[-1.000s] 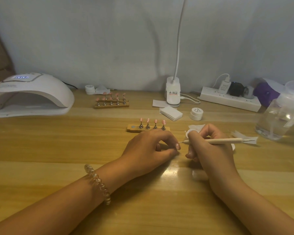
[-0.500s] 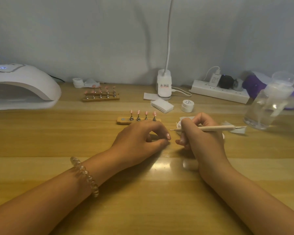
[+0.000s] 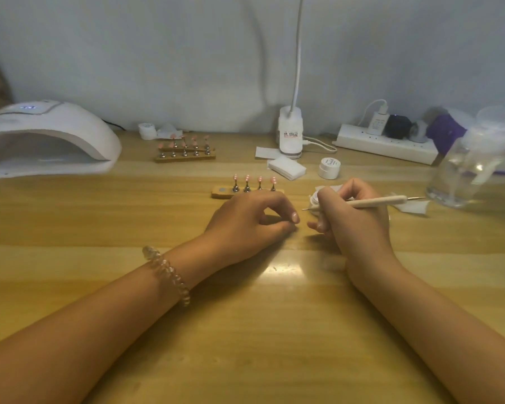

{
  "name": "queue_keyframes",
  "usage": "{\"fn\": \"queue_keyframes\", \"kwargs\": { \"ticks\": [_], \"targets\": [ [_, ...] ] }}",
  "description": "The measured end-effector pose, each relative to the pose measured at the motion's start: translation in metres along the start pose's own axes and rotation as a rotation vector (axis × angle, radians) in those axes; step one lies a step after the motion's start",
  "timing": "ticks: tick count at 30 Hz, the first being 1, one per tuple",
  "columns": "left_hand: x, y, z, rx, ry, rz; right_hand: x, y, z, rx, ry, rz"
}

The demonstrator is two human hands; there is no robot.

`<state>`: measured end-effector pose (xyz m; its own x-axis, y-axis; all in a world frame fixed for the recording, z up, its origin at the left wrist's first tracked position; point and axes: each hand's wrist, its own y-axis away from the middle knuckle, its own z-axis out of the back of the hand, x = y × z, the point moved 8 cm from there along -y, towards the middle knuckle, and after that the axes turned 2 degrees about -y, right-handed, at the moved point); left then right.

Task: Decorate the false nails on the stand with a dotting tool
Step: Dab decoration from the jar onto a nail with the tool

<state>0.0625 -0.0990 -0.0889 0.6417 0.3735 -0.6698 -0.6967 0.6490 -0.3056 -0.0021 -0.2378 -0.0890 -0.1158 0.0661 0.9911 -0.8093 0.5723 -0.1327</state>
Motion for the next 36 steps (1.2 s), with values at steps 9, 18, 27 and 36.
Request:
{"fn": "queue_keyframes", "kwargs": {
  "ticks": [9,18,27,36],
  "targets": [
    [0.0017,0.0,0.0018,-0.03,-0.058,-0.002,0.0031,0.0,-0.0032,0.03,0.083,0.019],
    [0.0008,-0.0003,0.0025,-0.018,-0.064,-0.001,0.0008,-0.0006,-0.0042,0.044,0.088,0.018],
    [-0.0003,-0.0002,0.0037,-0.02,-0.049,0.011,0.0004,-0.0005,-0.0053,0.049,0.088,0.006],
    [-0.0005,0.0006,0.0038,-0.019,-0.045,0.013,0.0005,-0.0004,-0.0061,0.055,0.1,0.002]
  ]
}}
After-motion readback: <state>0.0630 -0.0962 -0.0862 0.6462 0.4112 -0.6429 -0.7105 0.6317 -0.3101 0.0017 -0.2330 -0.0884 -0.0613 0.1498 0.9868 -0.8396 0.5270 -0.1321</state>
